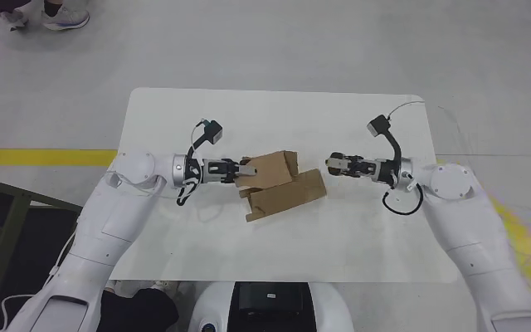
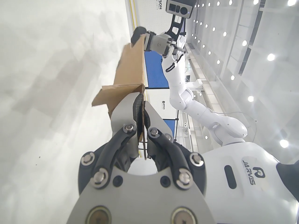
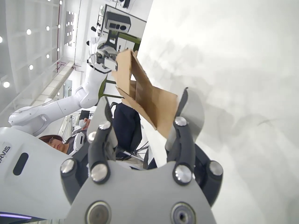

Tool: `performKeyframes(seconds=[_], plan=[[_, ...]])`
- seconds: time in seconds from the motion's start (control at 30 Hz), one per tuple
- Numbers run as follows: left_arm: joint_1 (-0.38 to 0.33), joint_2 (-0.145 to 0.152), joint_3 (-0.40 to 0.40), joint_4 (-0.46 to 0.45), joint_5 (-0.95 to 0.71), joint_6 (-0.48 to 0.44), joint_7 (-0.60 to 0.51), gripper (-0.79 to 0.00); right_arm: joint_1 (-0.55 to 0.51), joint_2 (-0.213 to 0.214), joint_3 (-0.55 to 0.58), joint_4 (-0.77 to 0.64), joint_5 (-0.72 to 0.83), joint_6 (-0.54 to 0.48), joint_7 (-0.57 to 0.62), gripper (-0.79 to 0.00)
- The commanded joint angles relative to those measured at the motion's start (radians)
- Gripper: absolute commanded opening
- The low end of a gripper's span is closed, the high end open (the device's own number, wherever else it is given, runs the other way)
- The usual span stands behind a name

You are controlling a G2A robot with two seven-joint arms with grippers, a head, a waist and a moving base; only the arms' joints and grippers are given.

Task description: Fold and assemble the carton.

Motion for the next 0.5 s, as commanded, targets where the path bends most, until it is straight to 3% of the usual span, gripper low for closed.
performKeyframes(seconds=[0.0,0.23,0.47], plan=[[0.001,0.001,0.000,-0.003,0.002,-0.003,-0.002,-0.785,-0.016,0.004,0.024,-0.029,0.020,-0.019,-0.017,0.000],[0.005,0.000,0.009,-0.019,0.009,-0.011,-0.009,-0.785,-0.049,-0.004,-0.007,-0.124,0.193,-0.068,0.083,0.000],[0.006,-0.001,0.019,-0.030,-0.005,-0.024,-0.033,-0.785,0.022,-0.047,-0.149,-0.040,0.281,-0.085,0.123,0.000]])
